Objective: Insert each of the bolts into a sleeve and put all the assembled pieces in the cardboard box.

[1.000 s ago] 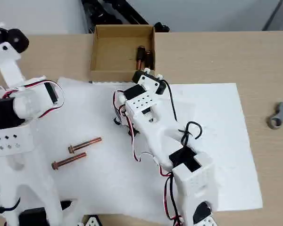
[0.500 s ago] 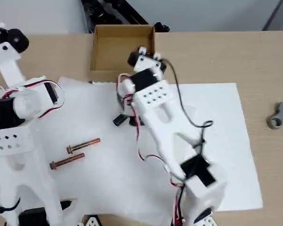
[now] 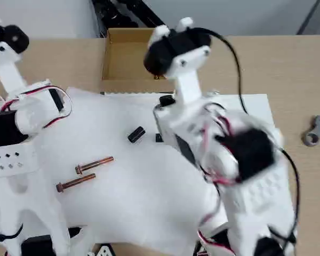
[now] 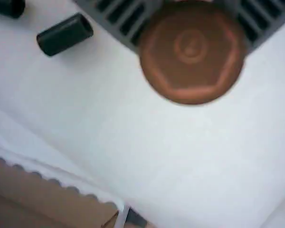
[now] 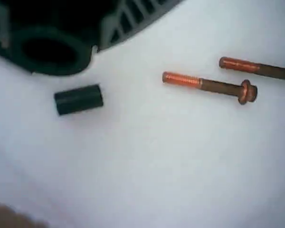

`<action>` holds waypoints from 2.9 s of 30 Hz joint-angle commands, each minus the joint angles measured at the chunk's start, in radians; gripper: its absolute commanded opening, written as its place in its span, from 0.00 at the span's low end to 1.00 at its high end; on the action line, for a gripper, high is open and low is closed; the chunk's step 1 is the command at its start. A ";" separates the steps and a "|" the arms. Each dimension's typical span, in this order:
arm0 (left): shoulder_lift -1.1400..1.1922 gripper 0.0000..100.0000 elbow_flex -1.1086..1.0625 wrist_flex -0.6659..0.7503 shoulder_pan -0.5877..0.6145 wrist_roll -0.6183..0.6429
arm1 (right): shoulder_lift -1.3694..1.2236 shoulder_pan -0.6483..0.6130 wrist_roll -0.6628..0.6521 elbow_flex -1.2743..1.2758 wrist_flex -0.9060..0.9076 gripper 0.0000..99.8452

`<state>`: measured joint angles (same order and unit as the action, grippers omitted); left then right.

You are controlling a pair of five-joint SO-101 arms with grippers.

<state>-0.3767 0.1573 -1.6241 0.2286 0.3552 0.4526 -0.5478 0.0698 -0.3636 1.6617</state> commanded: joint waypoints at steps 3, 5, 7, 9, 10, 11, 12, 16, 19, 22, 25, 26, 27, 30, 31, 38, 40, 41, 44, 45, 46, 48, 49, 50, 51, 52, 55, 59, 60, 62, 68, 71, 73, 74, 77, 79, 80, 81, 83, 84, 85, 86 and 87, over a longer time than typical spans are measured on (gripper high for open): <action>-0.035 0.01 0.016 0.092 -0.012 -0.008 | 0.136 0.096 -0.087 -0.046 -0.002 0.01; -0.037 0.01 0.016 0.103 -0.049 -0.009 | 0.183 0.128 -0.146 -0.038 0.001 0.01; -0.037 0.01 0.025 0.104 -0.121 -0.009 | 0.236 0.145 -0.213 0.009 -0.002 0.01; -0.037 0.01 0.050 0.104 -0.199 -0.009 | 0.291 0.145 -0.224 0.092 -0.004 0.01; -0.037 0.01 0.062 0.112 -0.236 -0.009 | 0.320 0.145 -0.213 0.144 -0.004 0.01; -0.037 0.01 0.071 0.129 -0.270 -0.009 | 0.346 0.145 -0.184 0.195 -0.013 0.01; -0.037 0.01 0.076 0.146 -0.295 -0.011 | 0.374 0.143 -0.135 0.252 -0.036 0.01; -0.037 0.01 0.079 0.222 -0.342 -0.011 | 0.496 0.143 0.031 0.474 -0.176 0.01; -0.037 0.01 0.079 0.256 -0.344 -0.009 | 0.595 0.142 0.075 0.667 -0.343 0.01; -0.037 0.01 0.081 0.264 -0.345 -0.009 | 0.700 0.136 0.075 0.881 -0.532 0.01; -0.037 0.01 0.081 0.264 -0.347 -0.009 | 0.796 0.104 0.075 1.077 -0.733 0.01; -0.037 0.01 0.082 0.267 -0.348 -0.009 | 0.825 0.079 0.075 1.134 -0.794 0.01; -0.037 0.01 0.087 0.272 -0.358 -0.009 | 0.851 0.050 0.075 1.189 -0.854 0.01; -0.035 0.01 0.148 0.278 -0.423 -0.011 | 0.901 -0.039 0.074 1.341 -1.043 0.01; -0.035 0.01 0.179 0.278 -0.454 -0.017 | 0.906 -0.061 0.074 1.382 -1.099 0.01; -0.035 0.01 0.245 0.247 -0.620 -0.110 | 0.908 -0.090 0.074 1.478 -1.277 0.01; -0.035 0.01 0.245 0.222 -0.632 -0.109 | 0.912 -0.090 0.074 1.479 -1.277 0.01; -0.035 0.01 0.245 0.213 -0.641 -0.107 | 0.914 -0.090 0.074 1.479 -1.277 0.01; -0.035 0.01 0.246 0.190 -0.657 -0.117 | 0.914 -0.088 0.072 1.481 -1.277 0.01; -0.035 0.01 0.246 0.190 -0.657 -0.133 | 0.914 -0.087 0.072 1.488 -1.277 0.00; -0.037 0.01 0.249 0.183 -0.657 -0.158 | 0.915 -0.087 0.071 1.499 -1.277 0.00; -0.035 0.01 0.300 0.141 -0.657 -0.193 | 0.915 -0.087 0.043 1.531 -1.279 0.00; -0.029 0.01 0.341 0.114 -0.657 -0.209 | 0.915 -0.088 0.028 1.551 -1.287 0.00; -0.026 0.01 0.381 0.087 -0.657 -0.227 | 0.917 -0.088 0.018 1.565 -1.287 0.00; -0.026 0.01 0.414 0.068 -0.657 -0.245 | 0.917 -0.090 0.015 1.576 -1.288 0.00; -0.025 0.01 0.433 0.054 -0.657 -0.261 | 0.917 -0.090 0.015 1.583 -1.288 0.00; -0.025 0.01 0.455 0.018 -0.657 -0.301 | 0.917 -0.090 0.015 1.599 -1.288 0.00; -0.017 0.01 0.452 -0.029 -0.657 -0.307 | 0.917 -0.090 0.015 1.623 -1.288 0.00; -0.002 0.01 0.456 -0.041 -0.657 -0.307 | 0.917 -0.090 0.015 1.626 -1.288 0.00; 0.040 0.01 0.479 -0.080 -0.657 -0.307 | 0.917 -0.090 0.014 1.631 -1.288 0.00; 0.157 0.01 0.591 -0.132 -0.663 -0.307 | 0.917 -0.090 0.011 1.634 -1.288 0.00; 0.173 0.01 0.573 -0.132 -0.664 -0.305 | 0.917 -0.087 0.011 1.634 -1.288 0.00; 0.180 0.01 0.533 -0.132 -0.664 -0.299 | 0.917 -0.087 0.011 1.637 -1.288 0.00; 0.180 0.01 0.506 -0.130 -0.664 -0.299 | 0.917 -0.087 0.011 1.645 -1.288 0.00; 0.175 0.01 0.426 -0.130 -0.664 -0.298 | 0.917 -0.087 0.011 1.669 -1.288 0.00; 0.173 0.01 0.389 -0.130 -0.664 -0.273 | 0.917 -0.088 0.011 1.674 -1.296 0.00; 0.173 0.01 0.375 -0.130 -0.664 -0.258 | 0.917 -0.088 0.011 1.677 -1.313 0.00; 0.173 0.01 0.361 -0.130 -0.664 -0.242 | 0.917 -0.088 0.011 1.682 -1.333 0.00; 0.173 0.01 0.346 -0.130 -0.664 -0.224 | 0.917 -0.088 0.009 1.699 -1.368 0.00; 0.173 0.01 0.343 -0.130 -0.671 -0.219 | 0.917 -0.088 0.009 1.709 -1.377 0.00; 0.173 0.01 0.341 -0.130 -0.680 -0.219 | 0.917 -0.088 0.009 1.718 -1.382 0.00; 0.173 0.01 0.340 -0.130 -0.687 -0.219 | 0.917 -0.088 0.009 1.728 -1.385 0.00; 0.172 0.01 0.338 -0.130 -0.695 -0.218 | 0.917 -0.090 0.009 1.732 -1.385 0.00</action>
<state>-0.1972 0.4933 -1.7361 -0.4465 0.1266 1.3472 -0.6276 0.0913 1.3717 0.3069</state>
